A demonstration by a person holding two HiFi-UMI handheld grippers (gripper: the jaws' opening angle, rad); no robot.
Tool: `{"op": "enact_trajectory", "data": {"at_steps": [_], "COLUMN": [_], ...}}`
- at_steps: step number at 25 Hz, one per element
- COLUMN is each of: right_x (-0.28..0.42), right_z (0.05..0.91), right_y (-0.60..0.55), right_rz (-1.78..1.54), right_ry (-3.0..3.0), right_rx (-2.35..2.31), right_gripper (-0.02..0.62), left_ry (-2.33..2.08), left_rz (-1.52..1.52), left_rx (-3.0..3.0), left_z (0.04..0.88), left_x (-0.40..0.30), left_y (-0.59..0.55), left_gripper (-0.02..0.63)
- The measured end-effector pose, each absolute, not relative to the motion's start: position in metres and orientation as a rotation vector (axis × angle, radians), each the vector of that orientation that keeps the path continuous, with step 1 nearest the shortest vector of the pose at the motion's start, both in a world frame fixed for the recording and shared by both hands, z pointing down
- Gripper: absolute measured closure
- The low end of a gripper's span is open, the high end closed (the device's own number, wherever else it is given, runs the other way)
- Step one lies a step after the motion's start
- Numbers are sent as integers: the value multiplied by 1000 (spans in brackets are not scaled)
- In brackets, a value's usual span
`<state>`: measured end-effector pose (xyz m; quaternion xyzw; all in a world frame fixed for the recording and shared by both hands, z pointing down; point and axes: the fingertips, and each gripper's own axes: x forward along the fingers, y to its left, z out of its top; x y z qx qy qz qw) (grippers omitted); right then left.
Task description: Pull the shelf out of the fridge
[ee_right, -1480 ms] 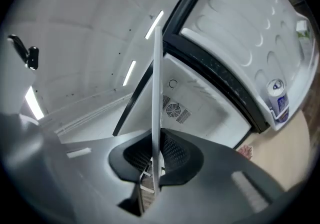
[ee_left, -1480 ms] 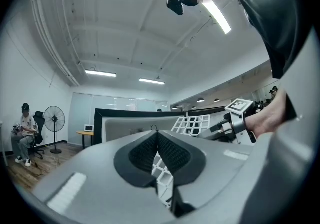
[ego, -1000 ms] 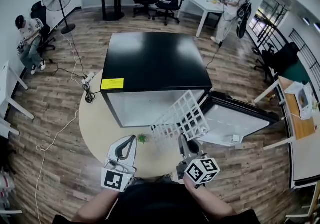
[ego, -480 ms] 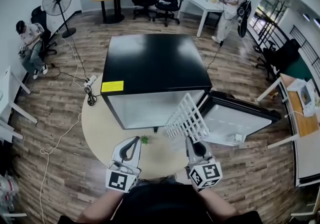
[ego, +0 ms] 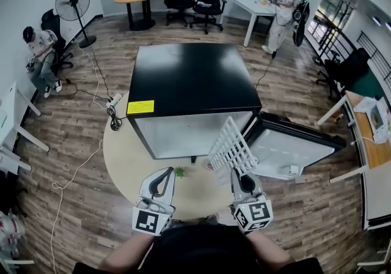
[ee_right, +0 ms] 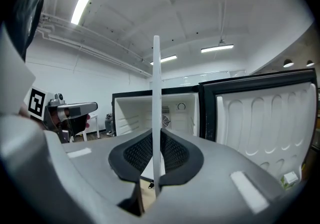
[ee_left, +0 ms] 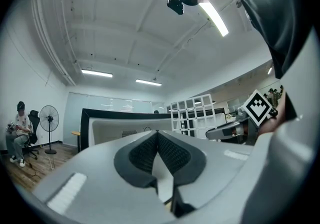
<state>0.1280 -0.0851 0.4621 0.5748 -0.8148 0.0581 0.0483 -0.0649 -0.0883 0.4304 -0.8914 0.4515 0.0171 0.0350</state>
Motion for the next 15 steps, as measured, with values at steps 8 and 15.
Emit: {"op": "enact_trajectory", "data": {"at_steps": [8,15], "right_x": [129,130], "right_z": [460,460], "right_y": [-87,-88], "right_rz": [180,164], "right_ry": [-2484,-2478], "right_rx": [1746,1745], "right_gripper": [563,563], "left_ry": [1387,1408], "left_rz": [51,58], "left_rx": [-2738,-2727], "left_z": [428,429], "left_x": [-64,-67], "left_y": [-92,-93], "left_gripper": [607,607]}}
